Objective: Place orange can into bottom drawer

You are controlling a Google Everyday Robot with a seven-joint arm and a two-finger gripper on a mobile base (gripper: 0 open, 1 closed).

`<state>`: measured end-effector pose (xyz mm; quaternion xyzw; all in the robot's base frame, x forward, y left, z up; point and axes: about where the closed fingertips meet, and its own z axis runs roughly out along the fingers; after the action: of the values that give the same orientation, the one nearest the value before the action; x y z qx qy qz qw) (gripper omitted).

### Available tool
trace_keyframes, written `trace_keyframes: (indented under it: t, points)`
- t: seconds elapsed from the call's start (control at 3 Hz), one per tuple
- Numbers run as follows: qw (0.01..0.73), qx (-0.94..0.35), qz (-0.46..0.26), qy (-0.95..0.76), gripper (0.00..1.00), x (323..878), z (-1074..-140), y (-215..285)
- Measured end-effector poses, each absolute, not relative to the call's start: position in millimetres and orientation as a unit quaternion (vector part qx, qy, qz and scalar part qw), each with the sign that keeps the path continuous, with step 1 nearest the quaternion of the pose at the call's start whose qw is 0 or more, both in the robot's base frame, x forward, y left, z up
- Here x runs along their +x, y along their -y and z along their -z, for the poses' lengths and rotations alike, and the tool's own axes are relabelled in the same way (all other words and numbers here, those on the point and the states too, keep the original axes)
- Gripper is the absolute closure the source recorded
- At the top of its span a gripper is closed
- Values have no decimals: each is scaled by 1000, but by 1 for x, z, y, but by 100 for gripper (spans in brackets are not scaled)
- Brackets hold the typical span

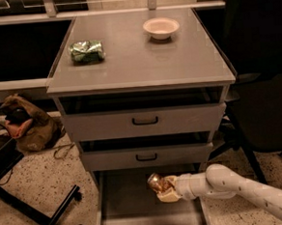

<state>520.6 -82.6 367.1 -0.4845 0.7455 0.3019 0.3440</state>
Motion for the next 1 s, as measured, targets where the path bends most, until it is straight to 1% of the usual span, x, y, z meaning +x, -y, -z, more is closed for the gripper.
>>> trace_keyframes:
  t: [0.33, 0.67, 1.0]
  points:
    - [328, -476, -313, -754, 100, 509, -312, 73]
    - [328, -476, -313, -754, 100, 509, -312, 73]
    - [313, -477, -320, -757, 100, 510, -293, 64]
